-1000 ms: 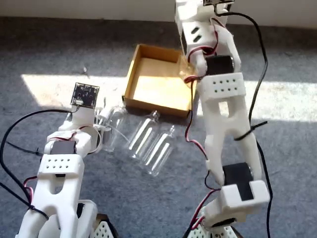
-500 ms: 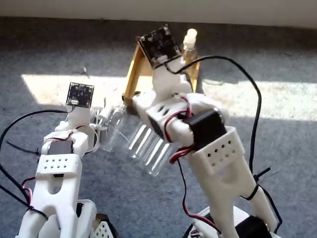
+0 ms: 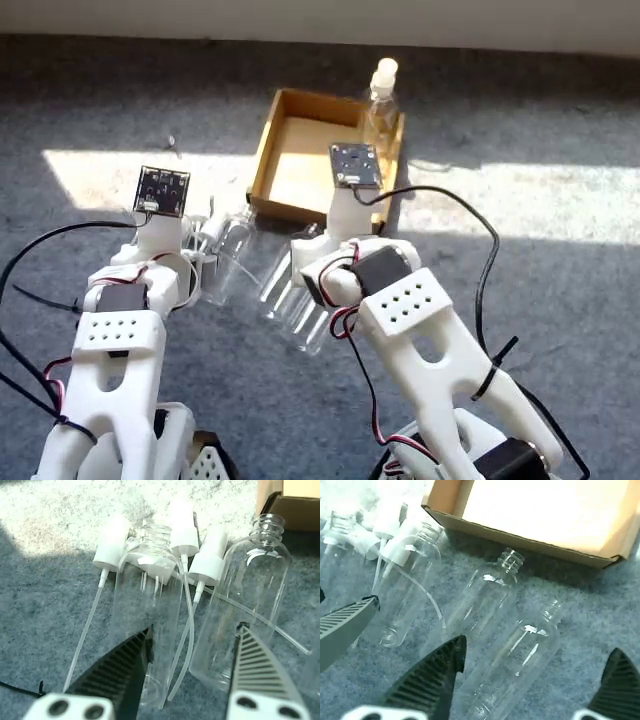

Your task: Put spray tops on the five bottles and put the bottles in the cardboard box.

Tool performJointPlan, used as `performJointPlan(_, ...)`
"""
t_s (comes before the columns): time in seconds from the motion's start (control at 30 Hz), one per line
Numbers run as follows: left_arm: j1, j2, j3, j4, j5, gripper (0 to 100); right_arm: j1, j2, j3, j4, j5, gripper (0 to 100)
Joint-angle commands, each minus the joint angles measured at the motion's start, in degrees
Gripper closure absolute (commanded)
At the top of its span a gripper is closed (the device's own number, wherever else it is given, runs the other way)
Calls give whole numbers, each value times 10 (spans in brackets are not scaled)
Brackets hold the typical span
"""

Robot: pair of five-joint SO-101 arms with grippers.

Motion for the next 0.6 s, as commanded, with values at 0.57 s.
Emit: performJointPlan(0.57, -4, -7, -1, -8, -5, 752, 42, -17, 76, -134, -39, 737)
